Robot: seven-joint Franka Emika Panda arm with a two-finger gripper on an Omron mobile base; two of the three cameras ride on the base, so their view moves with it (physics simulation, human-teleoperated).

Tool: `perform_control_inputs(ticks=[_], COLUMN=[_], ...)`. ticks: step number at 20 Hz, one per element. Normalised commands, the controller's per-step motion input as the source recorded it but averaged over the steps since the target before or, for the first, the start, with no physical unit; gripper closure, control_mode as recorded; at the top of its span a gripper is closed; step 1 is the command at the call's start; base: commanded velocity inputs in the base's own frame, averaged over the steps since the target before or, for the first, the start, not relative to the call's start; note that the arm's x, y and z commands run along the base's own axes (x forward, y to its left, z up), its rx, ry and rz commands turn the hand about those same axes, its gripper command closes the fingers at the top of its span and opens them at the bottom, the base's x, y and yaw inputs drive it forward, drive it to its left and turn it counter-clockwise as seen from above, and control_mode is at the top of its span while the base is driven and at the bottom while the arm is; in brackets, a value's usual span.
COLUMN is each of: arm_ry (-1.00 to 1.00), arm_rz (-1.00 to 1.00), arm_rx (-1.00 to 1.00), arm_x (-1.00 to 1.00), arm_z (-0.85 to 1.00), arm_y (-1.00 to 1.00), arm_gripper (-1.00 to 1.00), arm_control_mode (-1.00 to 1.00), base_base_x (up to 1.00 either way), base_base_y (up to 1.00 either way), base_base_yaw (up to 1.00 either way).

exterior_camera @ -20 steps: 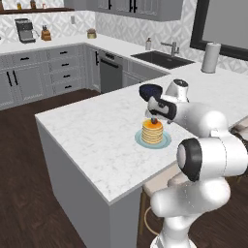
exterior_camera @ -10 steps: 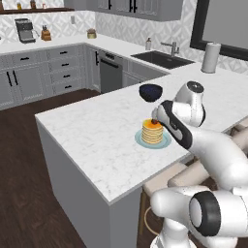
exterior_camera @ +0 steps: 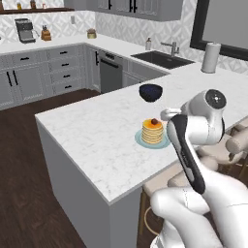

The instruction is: Take the strawberry from the fridge and place it on top of the pancake, located on the dining counter.

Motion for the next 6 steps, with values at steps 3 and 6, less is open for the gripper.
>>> perform_control_inputs(ticks=[3, 6], arm_ry=[-0.21, -0.14], arm_rz=[-0.01, -0.02], arm_rx=[-0.03, -0.01], arm_x=[-0.88, -0.84], arm_z=[0.44, 0.36], arm_y=[0.00, 0.00], arm_gripper=[-1.00, -1.00], arm_control_mode=[-1.00, -1.00], base_base_x=[0.00, 0.00], base_base_y=[0.00, 0.00], base_base_yaw=[0.00, 0.00])
